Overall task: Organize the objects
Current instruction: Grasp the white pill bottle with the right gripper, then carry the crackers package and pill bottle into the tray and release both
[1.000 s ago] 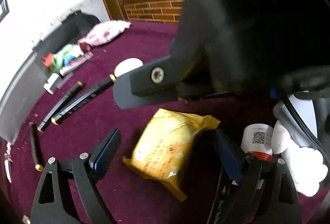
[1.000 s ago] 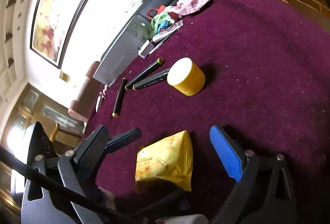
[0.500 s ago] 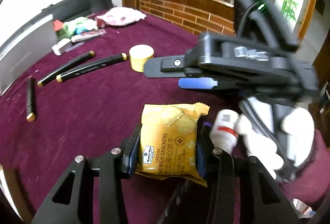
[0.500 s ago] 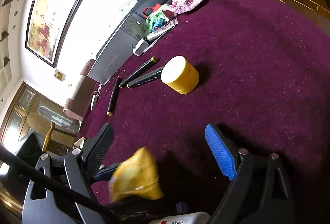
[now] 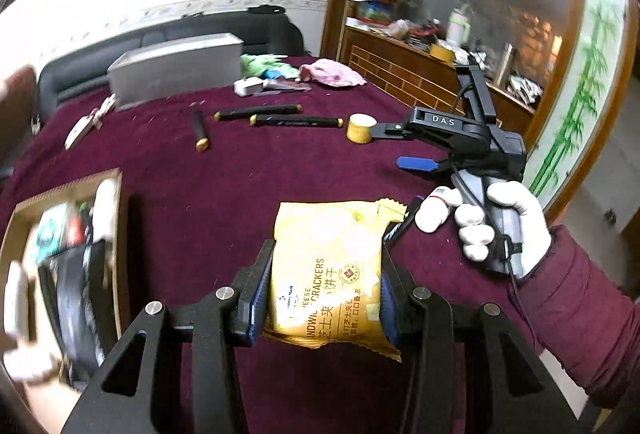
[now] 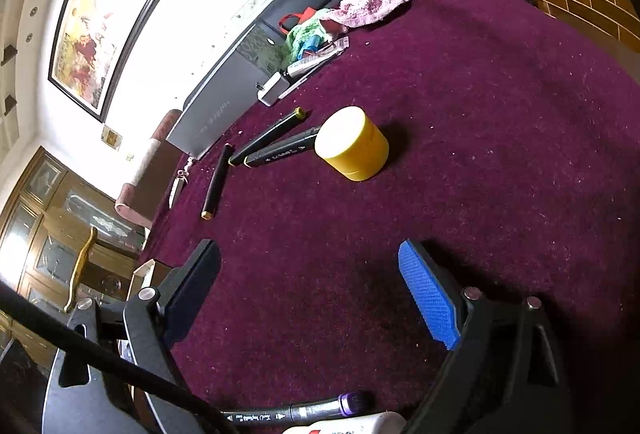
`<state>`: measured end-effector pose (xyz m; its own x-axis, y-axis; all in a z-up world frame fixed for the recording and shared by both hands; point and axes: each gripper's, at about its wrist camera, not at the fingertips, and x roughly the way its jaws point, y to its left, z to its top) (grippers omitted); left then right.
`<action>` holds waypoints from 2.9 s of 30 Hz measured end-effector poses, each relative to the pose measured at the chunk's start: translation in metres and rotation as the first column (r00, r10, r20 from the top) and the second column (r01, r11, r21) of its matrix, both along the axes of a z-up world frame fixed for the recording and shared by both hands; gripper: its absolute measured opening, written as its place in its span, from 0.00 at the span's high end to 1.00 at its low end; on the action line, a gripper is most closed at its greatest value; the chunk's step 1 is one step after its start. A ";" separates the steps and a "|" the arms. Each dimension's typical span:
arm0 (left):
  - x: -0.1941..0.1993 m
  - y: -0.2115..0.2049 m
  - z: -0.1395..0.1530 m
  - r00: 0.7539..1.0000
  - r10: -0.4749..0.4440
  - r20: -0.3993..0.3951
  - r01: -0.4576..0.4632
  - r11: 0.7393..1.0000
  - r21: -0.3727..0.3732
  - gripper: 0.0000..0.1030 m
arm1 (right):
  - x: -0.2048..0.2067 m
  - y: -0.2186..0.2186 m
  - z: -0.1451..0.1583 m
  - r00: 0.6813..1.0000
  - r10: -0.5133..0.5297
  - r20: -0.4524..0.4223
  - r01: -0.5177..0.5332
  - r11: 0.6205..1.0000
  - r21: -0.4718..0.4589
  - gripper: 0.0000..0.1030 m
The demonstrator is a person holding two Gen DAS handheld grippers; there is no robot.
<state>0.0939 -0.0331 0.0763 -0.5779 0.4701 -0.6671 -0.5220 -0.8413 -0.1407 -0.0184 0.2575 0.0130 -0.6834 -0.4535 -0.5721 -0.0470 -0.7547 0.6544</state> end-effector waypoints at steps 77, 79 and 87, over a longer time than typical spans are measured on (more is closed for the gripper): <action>0.056 -0.118 0.020 0.962 0.244 -0.124 -0.245 0.969 0.010 0.61 | 0.082 -0.160 0.088 0.973 0.217 0.074 -0.229 0.893 0.387 0.69; 0.059 -0.139 0.019 0.949 0.290 -0.125 -0.291 0.957 0.014 0.61 | 0.078 -0.181 0.092 0.962 0.262 0.073 -0.270 0.888 0.372 0.69; 0.063 -0.204 -0.002 0.900 0.431 -0.071 -0.432 0.902 0.006 0.61 | 0.065 -0.273 0.088 0.892 0.442 0.096 -0.448 0.837 0.315 0.68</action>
